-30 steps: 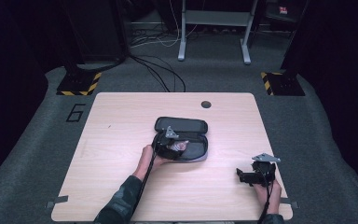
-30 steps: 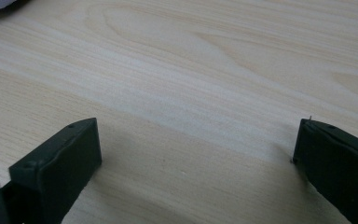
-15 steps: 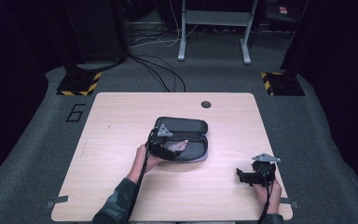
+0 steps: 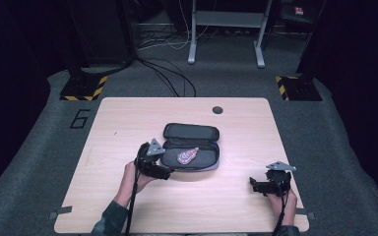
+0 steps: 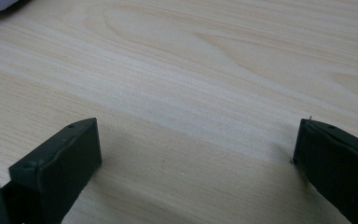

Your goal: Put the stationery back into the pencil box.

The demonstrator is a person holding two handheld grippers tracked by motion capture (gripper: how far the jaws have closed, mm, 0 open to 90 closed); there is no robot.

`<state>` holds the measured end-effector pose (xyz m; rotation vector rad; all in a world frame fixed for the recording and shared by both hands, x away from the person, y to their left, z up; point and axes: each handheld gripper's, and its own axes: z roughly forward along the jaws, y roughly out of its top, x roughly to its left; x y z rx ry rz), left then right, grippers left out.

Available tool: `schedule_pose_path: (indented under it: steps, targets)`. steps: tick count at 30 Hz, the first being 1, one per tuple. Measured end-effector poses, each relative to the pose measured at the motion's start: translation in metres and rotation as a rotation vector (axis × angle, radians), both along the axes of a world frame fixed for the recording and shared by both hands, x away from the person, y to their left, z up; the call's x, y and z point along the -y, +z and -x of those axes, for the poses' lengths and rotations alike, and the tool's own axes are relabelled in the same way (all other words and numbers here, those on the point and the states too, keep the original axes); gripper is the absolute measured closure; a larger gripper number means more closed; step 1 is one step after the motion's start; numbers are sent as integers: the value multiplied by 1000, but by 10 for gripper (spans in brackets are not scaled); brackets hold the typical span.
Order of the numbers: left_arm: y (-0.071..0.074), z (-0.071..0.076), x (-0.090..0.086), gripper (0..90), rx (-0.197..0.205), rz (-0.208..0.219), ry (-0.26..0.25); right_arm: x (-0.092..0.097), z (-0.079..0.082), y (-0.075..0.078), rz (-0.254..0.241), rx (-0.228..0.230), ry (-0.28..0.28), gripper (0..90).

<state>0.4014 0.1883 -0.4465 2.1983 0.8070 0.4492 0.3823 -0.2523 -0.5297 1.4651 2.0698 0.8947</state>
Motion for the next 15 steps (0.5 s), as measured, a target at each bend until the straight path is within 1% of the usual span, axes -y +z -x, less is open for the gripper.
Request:
schedule_pose_path:
  steps: [1, 3, 4, 5, 6, 7, 8, 10, 11, 12, 13, 14, 15]
  targets:
    - [0, 0, 0, 131, 0, 0, 0, 0, 0, 0, 0, 0, 0, 2]
    - [-3, 8, -8, 129, 2, 2, 8, 0, 0, 0, 1, 0, 1, 2]
    - [-6, 15, -13, 127, 5, -9, 25, 0, 0, 0, -1, 0, 0, 2]
    - [-7, 19, -16, 126, 0, -14, 28, 0, 0, 0, 0, 0, 0, 3]
    - [-11, 26, -22, 122, 0, -18, 40, 0, 0, 0, 1, 0, 1, 3]
    - [-11, 26, -22, 121, 0, -18, 40, 0, 0, 0, 1, 0, 1, 3]
    - [-14, 29, -27, 121, 4, -26, 48, 0, 0, 0, 0, 0, 0, 2]
    - [-21, 36, -36, 117, -3, -11, 76, 0, 0, 0, 0, 0, -2, 2]
    - [-25, 39, -41, 117, -5, -14, 86, 0, 0, 0, 0, 0, -1, 3]
    - [-28, 41, -45, 116, -16, -24, 93, 0, 0, 0, 0, 0, -1, 3]
    - [-35, 46, -52, 109, -20, -27, 118, 0, 0, 0, 0, 0, -1, 2]
    - [-35, 46, -52, 108, -20, -27, 118, 0, 0, 0, 1, 0, 2, 3]
    - [-38, 49, -57, 102, -25, -53, 122, 0, 0, 0, 0, 0, -1, 3]
